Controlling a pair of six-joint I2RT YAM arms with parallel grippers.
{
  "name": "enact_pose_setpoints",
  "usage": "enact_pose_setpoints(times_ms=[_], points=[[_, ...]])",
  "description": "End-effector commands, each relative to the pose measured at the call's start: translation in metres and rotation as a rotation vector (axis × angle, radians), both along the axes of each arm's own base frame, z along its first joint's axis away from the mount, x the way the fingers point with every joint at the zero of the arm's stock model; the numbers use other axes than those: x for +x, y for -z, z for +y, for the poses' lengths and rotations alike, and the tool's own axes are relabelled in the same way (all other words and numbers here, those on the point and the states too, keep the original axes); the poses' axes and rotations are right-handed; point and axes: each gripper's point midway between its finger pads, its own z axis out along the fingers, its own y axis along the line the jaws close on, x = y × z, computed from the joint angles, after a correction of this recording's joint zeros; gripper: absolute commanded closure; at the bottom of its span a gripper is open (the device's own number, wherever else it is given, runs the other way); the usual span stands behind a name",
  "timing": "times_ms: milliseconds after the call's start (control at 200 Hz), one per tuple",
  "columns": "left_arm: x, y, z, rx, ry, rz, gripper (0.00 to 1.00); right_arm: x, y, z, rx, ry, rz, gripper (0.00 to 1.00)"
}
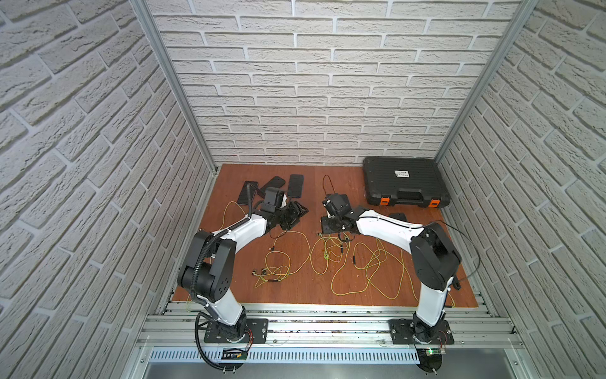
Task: Plug wired earphones into phones
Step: Pick up the wired earphone from the center of the board.
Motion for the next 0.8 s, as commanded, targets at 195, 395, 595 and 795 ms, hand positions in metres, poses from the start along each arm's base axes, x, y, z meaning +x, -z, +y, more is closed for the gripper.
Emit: enact_pose_setpoints(times_ms=[195, 395, 595, 795], points=[[0.006, -0.029, -0.038, -0.161, 0.065, -0.147, 0.53, -0.007, -0.029, 0.006, 0.233, 0.0, 0.033, 0.94], [0.002, -0.028, -0.044, -0.157, 0.087, -0.151, 0.6, -0.005, -0.034, 0.015, 0.292, -0.013, 0.03, 0.94], [0.001, -0.02, -0.049, -0.16, 0.099, -0.135, 0.65, -0.003, -0.038, 0.022, 0.341, -0.017, 0.026, 0.94], [0.003, -0.018, -0.053, -0.183, 0.097, -0.129, 0.73, -0.001, -0.039, 0.024, 0.355, -0.014, 0.021, 0.94]])
